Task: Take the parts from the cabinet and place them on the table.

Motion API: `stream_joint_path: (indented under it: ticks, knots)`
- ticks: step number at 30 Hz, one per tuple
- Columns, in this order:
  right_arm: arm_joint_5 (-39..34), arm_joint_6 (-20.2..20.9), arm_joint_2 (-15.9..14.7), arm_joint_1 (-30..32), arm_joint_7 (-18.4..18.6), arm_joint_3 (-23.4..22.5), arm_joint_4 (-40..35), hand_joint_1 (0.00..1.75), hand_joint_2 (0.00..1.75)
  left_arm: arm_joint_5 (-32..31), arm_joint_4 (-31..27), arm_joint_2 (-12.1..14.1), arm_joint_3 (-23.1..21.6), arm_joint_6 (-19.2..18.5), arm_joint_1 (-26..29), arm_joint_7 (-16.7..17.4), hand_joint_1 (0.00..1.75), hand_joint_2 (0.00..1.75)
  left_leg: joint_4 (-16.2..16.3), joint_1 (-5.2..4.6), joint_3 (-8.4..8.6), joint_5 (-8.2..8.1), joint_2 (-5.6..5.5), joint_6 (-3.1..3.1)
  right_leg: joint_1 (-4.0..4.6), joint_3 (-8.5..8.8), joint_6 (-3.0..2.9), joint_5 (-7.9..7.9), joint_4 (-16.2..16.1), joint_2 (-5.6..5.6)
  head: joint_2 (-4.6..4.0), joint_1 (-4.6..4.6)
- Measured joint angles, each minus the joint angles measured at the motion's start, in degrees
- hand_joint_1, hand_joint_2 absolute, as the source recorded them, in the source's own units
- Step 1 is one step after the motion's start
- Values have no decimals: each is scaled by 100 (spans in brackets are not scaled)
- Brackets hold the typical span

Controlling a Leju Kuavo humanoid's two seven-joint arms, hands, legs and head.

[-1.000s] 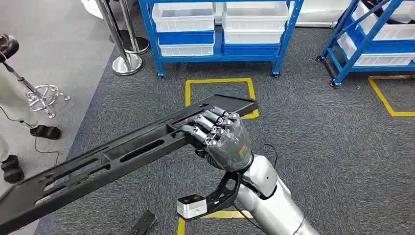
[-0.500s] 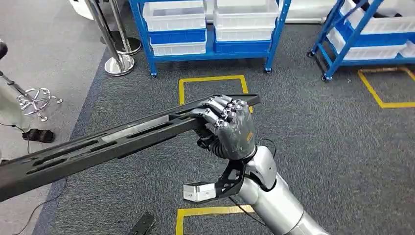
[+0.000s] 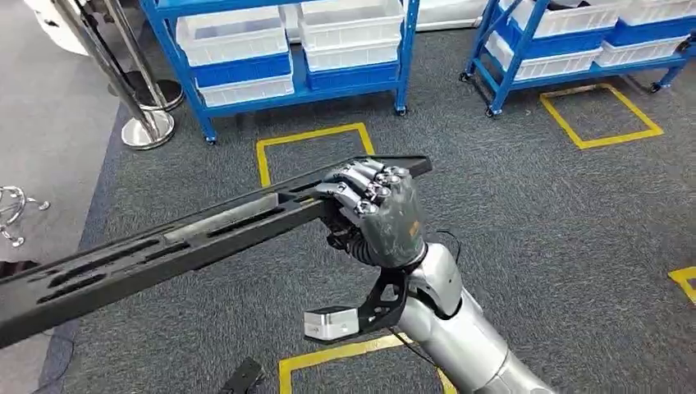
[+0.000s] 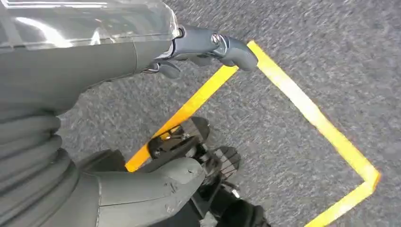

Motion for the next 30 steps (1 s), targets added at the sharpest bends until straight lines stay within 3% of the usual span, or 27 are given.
stream_joint_path:
  ticks: [2,3,4,5,7,8,9,10,11,12,13,17,18,19,20,22,23,24,25,26,27,28,29,30]
  knots:
    - [0,0,-2,2,0,0,0,175,175,0,0,0,-9,20,-2,9,0,175,-95,-2,27,51,115,18,4,-1,101,66,-81,125,0,-2]
    - [0,-2,-9,5,0,4,-6,175,175,0,0,-20,-20,20,-4,9,0,175,-204,76,71,123,205,28,22,-2,103,27,-36,-6,0,0]
    - [0,-2,-11,-23,0,9,-15,175,175,0,0,-20,-28,24,-11,9,0,175,-257,61,89,146,262,55,57,-86,137,-110,111,-279,0,9]
    - [0,-2,-11,-41,0,15,-15,175,175,2,0,-22,-31,26,-13,11,0,175,-257,52,80,155,340,68,49,-262,162,-341,463,-413,0,5]
    - [-2,-2,-15,-27,0,17,-11,175,175,0,0,-20,-31,26,9,17,0,175,-241,48,57,149,486,70,21,-647,209,-702,1277,-497,0,7]
    - [-2,-2,-26,-20,0,20,-7,175,175,0,0,-20,-31,28,15,20,0,175,-230,48,41,149,562,70,2,-774,229,-752,1537,-511,0,9]
    - [-2,-2,-37,-20,0,24,-7,175,175,0,0,-20,-33,28,14,22,0,175,-220,49,29,144,637,62,-14,-737,247,-655,1480,-530,0,9]
    - [-2,-2,-42,-20,0,28,-9,175,175,0,0,-22,-35,22,13,22,0,175,-204,52,25,134,699,51,-24,-572,259,-472,1197,-561,0,7]
    - [-2,-2,-44,-21,0,26,-15,175,175,-2,0,-33,-42,2,13,22,0,175,-180,56,26,116,759,33,-29,-279,258,-233,702,-616,0,9]
    - [-2,-2,-46,-26,0,26,-30,175,175,-2,0,-37,-55,-9,10,22,0,175,-141,56,28,87,807,9,-24,44,251,-34,162,-786,0,9]
    - [-2,-2,-48,-31,2,26,-44,175,175,-2,0,-35,-68,-15,9,22,0,175,-108,33,15,62,848,-29,35,130,184,-156,-39,-1027,0,9]
    - [-7,-4,-57,-32,18,28,-70,175,175,-7,0,-37,-87,-22,1,24,0,175,-94,11,37,30,1031,-145,57,80,19,-79,-51,-771,0,9]
    - [-7,-2,-57,-31,17,28,-88,175,175,-7,0,-37,-94,-24,-4,24,0,175,-67,27,4,-23,1007,-190,17,94,-37,-42,-90,-705,0,7]
    - [-7,-2,-59,-42,17,28,-98,175,175,-7,0,-37,-96,-24,-7,24,0,175,57,55,-10,-145,741,-222,9,88,-57,-29,-98,-658,0,7]
    - [-7,-2,-57,-44,17,28,-98,175,175,-7,0,-39,-96,-24,-6,24,0,175,347,61,-118,-355,576,-229,4,80,-80,-18,-98,-605,0,0]
    - [-7,-2,-55,-39,20,28,-105,175,175,-9,0,-37,-98,-24,12,26,0,175,1292,62,-542,-817,454,-246,25,55,-107,-6,-95,-465,0,4]
    - [-7,-2,-57,-32,22,28,-105,175,175,-9,0,-37,-98,-24,23,26,0,175,1619,62,-699,-900,445,-242,39,45,-116,0,-90,-395,0,4]
    - [-7,-2,-57,-25,24,31,-105,175,175,-9,0,-37,-98,-24,31,26,0,175,1677,62,-734,-835,444,-227,47,42,-119,4,-85,-313,0,4]
    - [-7,-2,-57,-24,24,31,-107,175,175,-9,0,-35,-98,-24,31,26,0,175,1441,61,-631,-632,433,-200,55,45,-118,4,-77,-229,0,4]
    - [-7,-2,-57,-25,26,31,-109,175,175,-7,0,-33,-98,-24,27,26,0,175,1022,59,-428,-368,394,-165,58,54,-118,4,-65,-151,0,4]
    - [-7,-2,-57,-25,33,31,-120,175,175,-7,0,-33,-101,-24,21,26,0,175,508,56,-189,-93,271,-120,62,66,-117,4,-60,-84,0,2]
    - [-7,-2,-57,-25,37,29,-136,175,175,-4,0,-22,-101,-24,20,26,0,175,80,53,-20,6,-31,-59,34,59,-109,10,-62,-31,0,7]
    - [-7,-2,-57,-40,37,31,-140,175,175,-4,0,-9,-103,-24,23,24,0,175,9,59,11,-4,-84,-45,59,30,-72,30,-51,33,0,9]
    - [-7,-2,-57,-38,42,31,-146,175,175,-4,0,-9,-103,-24,19,26,0,175,-50,35,54,-27,-45,-43,23,-12,-30,55,-50,90,0,7]
